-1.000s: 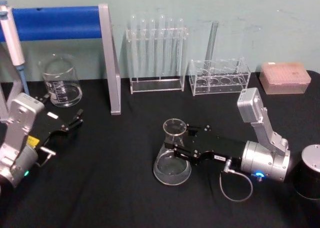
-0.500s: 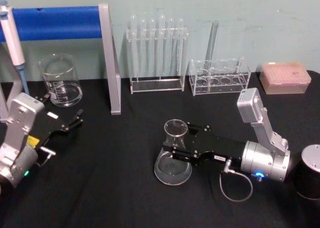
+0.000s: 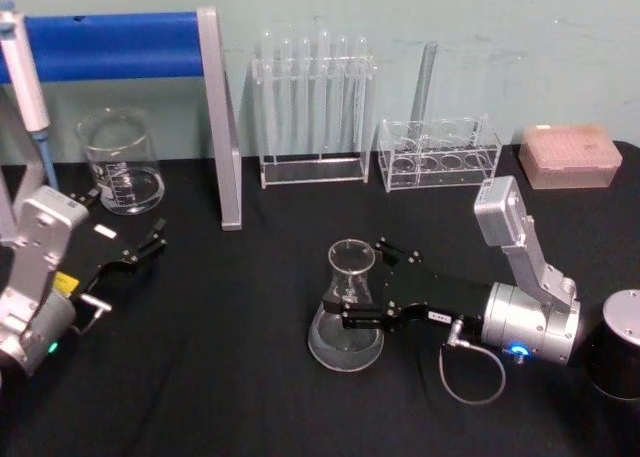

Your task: Grasp the erlenmeyer flask with one hand, shake it three times, then place it back.

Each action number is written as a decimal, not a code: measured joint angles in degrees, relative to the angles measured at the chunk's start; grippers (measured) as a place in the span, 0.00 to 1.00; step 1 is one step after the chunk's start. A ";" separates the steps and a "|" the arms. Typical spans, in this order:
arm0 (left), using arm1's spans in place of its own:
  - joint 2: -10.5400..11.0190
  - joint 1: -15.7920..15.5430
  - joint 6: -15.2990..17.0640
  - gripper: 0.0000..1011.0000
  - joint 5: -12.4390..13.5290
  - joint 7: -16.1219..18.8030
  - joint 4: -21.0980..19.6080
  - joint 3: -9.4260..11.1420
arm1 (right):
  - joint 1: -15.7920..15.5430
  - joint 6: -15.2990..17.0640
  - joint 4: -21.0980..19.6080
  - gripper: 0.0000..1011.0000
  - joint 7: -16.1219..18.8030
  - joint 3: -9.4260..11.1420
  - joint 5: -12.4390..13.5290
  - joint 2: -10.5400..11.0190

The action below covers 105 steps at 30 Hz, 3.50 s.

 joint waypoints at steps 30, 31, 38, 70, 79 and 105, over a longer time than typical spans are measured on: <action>0.00 0.00 0.00 0.99 0.00 0.00 0.00 0.00 | -4.35 1.20 -5.71 0.99 -1.41 1.91 0.38 4.56; 0.00 0.00 0.00 0.99 0.00 0.00 0.00 0.00 | -5.04 1.22 -6.41 0.99 -1.87 2.29 0.41 5.11; 0.00 0.00 0.00 0.99 0.00 0.00 0.00 0.00 | -8.43 1.34 -9.55 0.99 -5.32 5.02 0.54 7.12; 0.00 0.00 0.00 0.99 0.00 0.00 0.00 0.00 | -8.97 6.90 -2.88 0.99 -35.93 15.18 -9.39 -5.96; 0.00 0.00 0.00 0.99 0.00 0.00 0.00 0.00 | -8.56 7.95 -1.93 0.99 -33.84 15.72 -9.43 -6.43; 0.00 0.00 0.00 0.99 0.00 0.00 0.00 0.00 | -8.59 7.74 -2.05 0.99 -34.27 15.52 -9.40 -6.35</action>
